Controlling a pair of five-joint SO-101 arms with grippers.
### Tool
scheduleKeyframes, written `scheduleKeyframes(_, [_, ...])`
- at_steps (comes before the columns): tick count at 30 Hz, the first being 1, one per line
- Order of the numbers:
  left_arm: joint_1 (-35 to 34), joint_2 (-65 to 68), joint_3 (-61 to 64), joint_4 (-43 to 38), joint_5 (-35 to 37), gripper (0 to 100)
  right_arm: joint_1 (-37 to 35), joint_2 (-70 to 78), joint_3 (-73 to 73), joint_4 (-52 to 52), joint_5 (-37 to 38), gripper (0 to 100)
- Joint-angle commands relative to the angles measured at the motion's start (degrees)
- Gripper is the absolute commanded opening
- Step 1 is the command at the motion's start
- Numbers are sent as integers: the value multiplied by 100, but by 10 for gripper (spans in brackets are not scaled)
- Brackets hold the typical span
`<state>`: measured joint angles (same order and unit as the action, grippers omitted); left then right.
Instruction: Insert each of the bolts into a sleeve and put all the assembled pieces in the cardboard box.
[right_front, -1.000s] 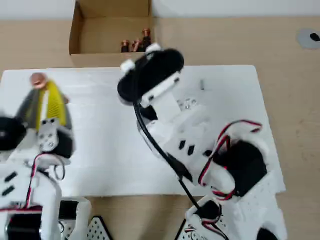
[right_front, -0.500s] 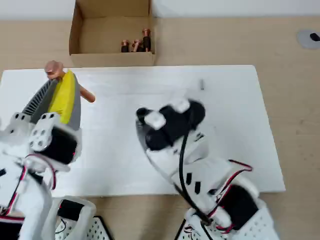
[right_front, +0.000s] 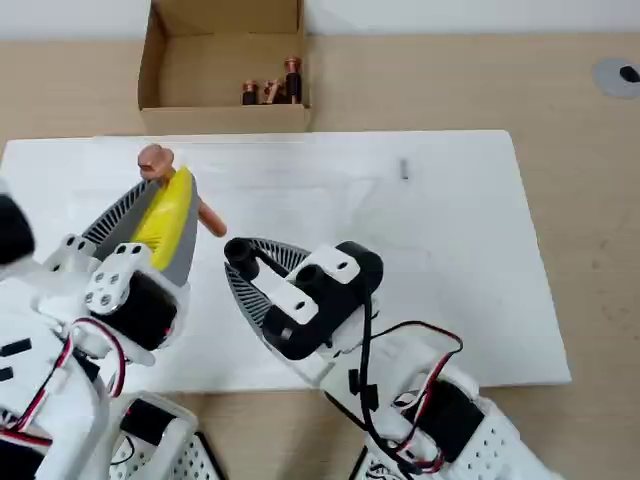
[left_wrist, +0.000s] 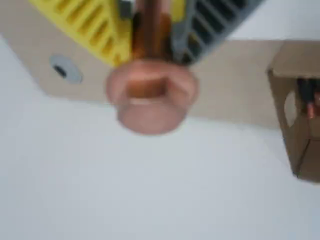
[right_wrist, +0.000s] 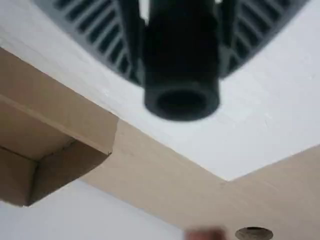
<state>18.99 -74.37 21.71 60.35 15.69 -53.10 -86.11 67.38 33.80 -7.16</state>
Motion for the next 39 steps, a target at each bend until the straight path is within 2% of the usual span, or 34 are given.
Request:
scheduleKeyframes(1, [26, 48, -229, 123, 9, 9, -84, -119, -22, -167, 26, 9])
scheduleKeyframes(14, [35, 48, 176, 88, 9, 10, -84, -119, -22, -167, 9, 9])
scheduleKeyframes(17, [53, 57, 316, 79, -229, 10, -84, -119, -22, -167, 9, 9])
scheduleKeyframes(21, [598, 57, 501, -26, -721, 6, -84, -119, -92, -167, 9, 9])
scheduleKeyframes(26, [958, 57, 519, -35, -844, 6, -84, -119, -110, -149, 9, 9])
scheduleKeyframes(34, [888, 48, 519, -35, -1618, 6, -75, -119, -110, -132, 9, 9])
scheduleKeyframes(39, [246, 48, 545, -308, -1644, 6, -75, -119, -110, -132, 9, 9])
